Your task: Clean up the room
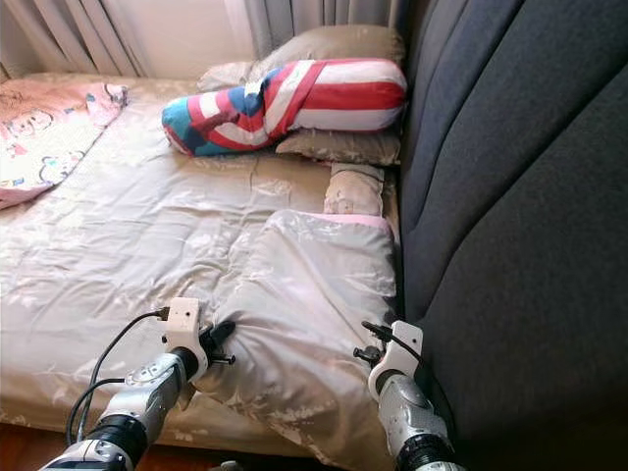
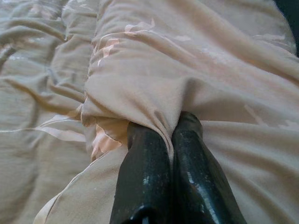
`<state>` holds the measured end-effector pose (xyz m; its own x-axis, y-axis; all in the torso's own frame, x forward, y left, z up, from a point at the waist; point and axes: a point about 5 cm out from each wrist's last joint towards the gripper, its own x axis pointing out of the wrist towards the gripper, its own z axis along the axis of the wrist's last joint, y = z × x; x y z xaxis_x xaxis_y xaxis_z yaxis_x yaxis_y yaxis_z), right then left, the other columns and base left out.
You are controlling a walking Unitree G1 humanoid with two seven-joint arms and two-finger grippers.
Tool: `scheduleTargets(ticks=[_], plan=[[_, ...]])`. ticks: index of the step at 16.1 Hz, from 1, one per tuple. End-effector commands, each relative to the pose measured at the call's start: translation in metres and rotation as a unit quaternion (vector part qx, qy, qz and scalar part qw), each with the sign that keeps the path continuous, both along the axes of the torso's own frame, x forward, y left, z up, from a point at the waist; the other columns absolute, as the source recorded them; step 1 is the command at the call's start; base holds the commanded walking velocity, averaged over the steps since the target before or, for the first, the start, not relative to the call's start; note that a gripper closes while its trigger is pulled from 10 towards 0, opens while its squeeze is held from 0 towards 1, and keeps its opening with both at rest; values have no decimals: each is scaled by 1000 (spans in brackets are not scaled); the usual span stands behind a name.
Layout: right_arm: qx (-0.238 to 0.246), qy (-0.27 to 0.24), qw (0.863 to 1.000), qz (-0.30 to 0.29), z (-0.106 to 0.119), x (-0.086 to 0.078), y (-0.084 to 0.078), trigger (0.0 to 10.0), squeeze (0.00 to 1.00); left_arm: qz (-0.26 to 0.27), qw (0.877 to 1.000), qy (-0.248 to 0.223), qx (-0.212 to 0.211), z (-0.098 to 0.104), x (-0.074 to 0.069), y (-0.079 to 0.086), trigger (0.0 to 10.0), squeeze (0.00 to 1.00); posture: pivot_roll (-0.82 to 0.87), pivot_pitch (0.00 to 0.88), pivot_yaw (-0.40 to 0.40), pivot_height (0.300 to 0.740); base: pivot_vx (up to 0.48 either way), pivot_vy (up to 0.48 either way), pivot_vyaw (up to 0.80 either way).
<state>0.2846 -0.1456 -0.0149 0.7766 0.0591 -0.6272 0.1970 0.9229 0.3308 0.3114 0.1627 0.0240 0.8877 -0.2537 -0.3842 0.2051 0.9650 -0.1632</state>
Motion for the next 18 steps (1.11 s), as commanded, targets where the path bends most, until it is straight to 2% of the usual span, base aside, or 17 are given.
scheduleTargets(ticks=[1, 8, 11, 15, 18], plan=[[-7, -26, 1000, 2, 9, 9, 1, 10000, 0, -7, 1000, -11, -1, 6, 5, -3, 10000, 0, -6, 170, -7, 740, 0, 0, 0], [-16, -13, 1000, 13, 3, 5, 2, 10000, 0, 7, 1000, 4, -5, 2, 5, 0, 10000, 0, -3, 189, -6, 740, 0, 0, 0], [-25, 5, 1000, 17, -4, -1, -1, 10000, 0, 10, 999, 32, -9, -8, -1, 0, 10000, 0, -3, 208, -7, 740, 0, 0, 0], [-34, 33, 998, 30, -15, -12, -2, 10000, 0, 7, 998, 68, 6, -21, -10, -3, 10000, 0, -5, 231, -16, 740, 0, 0, 0], [-35, 41, 998, 43, -18, -15, 1, 10000, 0, 12, 996, 90, 17, -28, -15, -5, 10000, 0, -7, 234, -18, 740, 0, 0, 0]])
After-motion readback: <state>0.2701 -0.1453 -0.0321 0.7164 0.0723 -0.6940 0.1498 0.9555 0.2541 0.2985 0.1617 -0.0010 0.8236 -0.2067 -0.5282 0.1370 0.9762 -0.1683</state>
